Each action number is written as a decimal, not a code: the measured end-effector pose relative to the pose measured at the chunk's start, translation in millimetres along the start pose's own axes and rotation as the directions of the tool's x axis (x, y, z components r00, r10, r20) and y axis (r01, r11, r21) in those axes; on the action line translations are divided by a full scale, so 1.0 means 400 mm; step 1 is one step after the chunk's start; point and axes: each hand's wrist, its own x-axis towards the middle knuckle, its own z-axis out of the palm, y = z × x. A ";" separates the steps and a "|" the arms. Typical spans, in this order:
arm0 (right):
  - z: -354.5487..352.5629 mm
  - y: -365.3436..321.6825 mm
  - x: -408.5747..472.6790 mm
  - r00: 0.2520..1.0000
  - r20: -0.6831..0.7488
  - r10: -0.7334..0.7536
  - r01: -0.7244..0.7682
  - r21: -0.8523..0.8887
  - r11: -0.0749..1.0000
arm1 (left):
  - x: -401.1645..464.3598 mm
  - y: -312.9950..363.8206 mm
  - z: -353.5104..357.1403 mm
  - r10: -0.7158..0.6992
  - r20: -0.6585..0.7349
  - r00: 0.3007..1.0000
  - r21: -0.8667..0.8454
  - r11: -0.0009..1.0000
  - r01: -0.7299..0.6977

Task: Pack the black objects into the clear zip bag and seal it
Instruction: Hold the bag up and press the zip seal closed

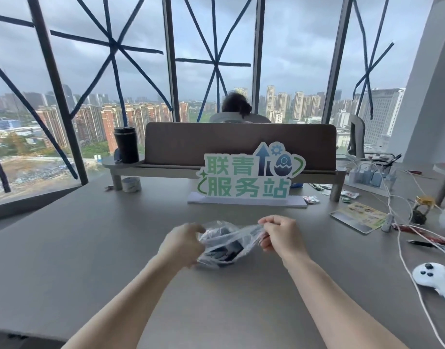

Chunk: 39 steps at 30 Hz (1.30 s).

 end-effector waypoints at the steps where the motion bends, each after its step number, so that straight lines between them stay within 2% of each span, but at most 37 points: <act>1: -0.011 -0.041 0.003 1.000 -0.008 -0.004 0.005 0.109 0.994 | 0.016 0.021 -0.040 -0.009 -0.040 0.999 -0.158 0.987 0.002; 4: -0.053 -0.167 0.006 0.999 -0.003 -0.047 0.045 0.347 0.937 | 0.039 0.099 -0.160 0.050 -0.174 0.983 -0.465 0.876 -0.127; 6: -0.078 -0.234 0.003 0.996 0.000 -0.089 0.080 0.423 0.903 | 0.043 0.145 -0.220 0.106 -0.253 0.962 -0.559 0.795 -0.235; 8: -0.098 -0.274 0.001 0.991 -0.017 -0.130 0.124 0.443 0.888 | 0.050 0.172 -0.253 0.142 -0.292 0.946 -0.579 0.761 -0.293; 10: -0.116 -0.292 0.001 0.987 -0.027 -0.157 0.153 0.427 0.891 | 0.059 0.185 -0.265 0.148 -0.294 0.944 -0.586 0.753 -0.301; 13: -0.143 -0.296 -0.003 0.986 -0.014 -0.167 0.159 0.385 0.909 | 0.062 0.180 -0.259 0.163 -0.197 0.967 -0.666 0.701 -0.253; 16: -0.167 -0.283 -0.010 0.983 -0.039 -0.178 0.182 0.247 0.952 | 0.048 0.163 -0.229 0.246 -0.081 0.966 -0.697 0.678 -0.232; 18: -0.179 -0.277 -0.017 0.976 -0.075 -0.207 0.213 0.095 0.972 | 0.035 0.154 -0.198 0.260 -0.130 0.957 -0.649 0.708 -0.280; 20: -0.191 -0.276 -0.024 0.968 -0.094 -0.232 0.233 0.003 0.972 | 0.031 0.146 -0.169 0.233 -0.237 0.943 -0.581 0.744 -0.330; 22: -0.201 -0.279 -0.035 0.959 -0.097 -0.267 0.259 -0.089 0.962 | 0.030 0.140 -0.150 0.206 -0.268 0.941 -0.575 0.749 -0.328; 25: -0.217 -0.290 -0.048 0.942 -0.102 -0.319 0.292 -0.217 0.931 | 0.016 0.144 -0.139 0.164 -0.242 0.956 -0.639 0.715 -0.284; 28: -0.244 -0.311 -0.068 0.934 -0.141 -0.329 0.253 -0.391 0.885 | 0.003 0.161 -0.144 0.130 -0.218 0.967 -0.734 0.632 -0.251; 30: -0.255 -0.318 -0.084 0.913 -0.168 -0.371 0.216 -0.571 0.792 | -0.006 0.180 -0.148 0.136 -0.206 0.969 -0.752 0.612 -0.245; 32: -0.249 -0.327 -0.103 0.859 -0.102 -0.502 0.302 -0.691 0.657 | -0.017 0.208 -0.147 0.169 -0.203 0.965 -0.738 0.621 -0.264; 34: -0.221 -0.340 -0.118 0.791 0.107 -0.602 0.506 -0.669 0.545 | -0.026 0.239 -0.143 0.214 -0.193 0.958 -0.720 0.632 -0.286; 36: -0.184 -0.358 -0.124 0.763 0.290 -0.577 0.613 -0.608 0.505 | -0.031 0.265 -0.140 0.253 -0.193 0.948 -0.682 0.660 -0.315; 39: -0.148 -0.380 -0.116 0.743 0.321 -0.587 0.646 -0.572 0.505 | -0.034 0.288 -0.139 0.295 -0.223 0.929 -0.625 0.688 -0.369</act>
